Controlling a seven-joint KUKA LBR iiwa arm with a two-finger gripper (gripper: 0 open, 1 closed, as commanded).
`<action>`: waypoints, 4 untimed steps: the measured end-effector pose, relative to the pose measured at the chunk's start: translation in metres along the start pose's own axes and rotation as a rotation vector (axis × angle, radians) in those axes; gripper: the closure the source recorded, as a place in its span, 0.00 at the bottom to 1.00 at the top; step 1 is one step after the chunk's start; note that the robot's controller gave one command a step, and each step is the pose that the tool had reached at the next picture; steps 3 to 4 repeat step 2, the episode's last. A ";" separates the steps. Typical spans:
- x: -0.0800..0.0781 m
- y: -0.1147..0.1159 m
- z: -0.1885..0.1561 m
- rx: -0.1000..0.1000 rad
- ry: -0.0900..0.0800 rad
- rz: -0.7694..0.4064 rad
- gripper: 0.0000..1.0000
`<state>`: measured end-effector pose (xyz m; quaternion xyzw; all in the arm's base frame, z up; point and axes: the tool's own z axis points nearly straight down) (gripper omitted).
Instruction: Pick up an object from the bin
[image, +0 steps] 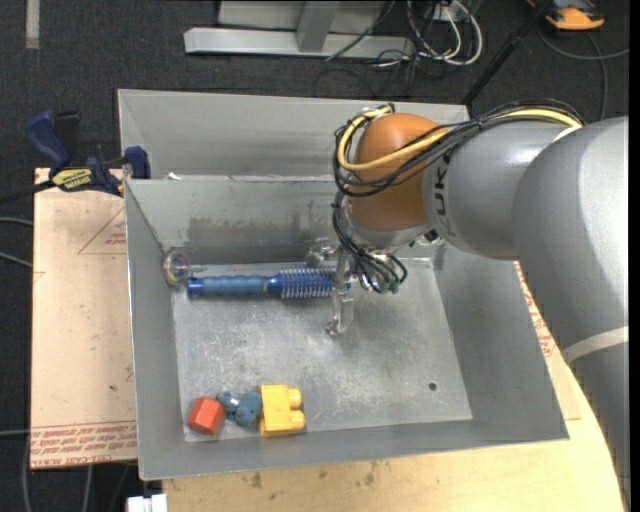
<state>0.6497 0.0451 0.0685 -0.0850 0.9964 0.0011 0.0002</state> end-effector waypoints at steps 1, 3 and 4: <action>0.000 -0.001 -0.001 0.000 0.000 0.002 1.00; 0.001 -0.004 -0.150 0.004 -0.010 -0.058 1.00; 0.001 -0.004 -0.150 0.004 -0.010 -0.058 1.00</action>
Offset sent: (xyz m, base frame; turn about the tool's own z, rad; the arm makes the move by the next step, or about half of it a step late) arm 0.0000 0.0000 0.0000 0.0000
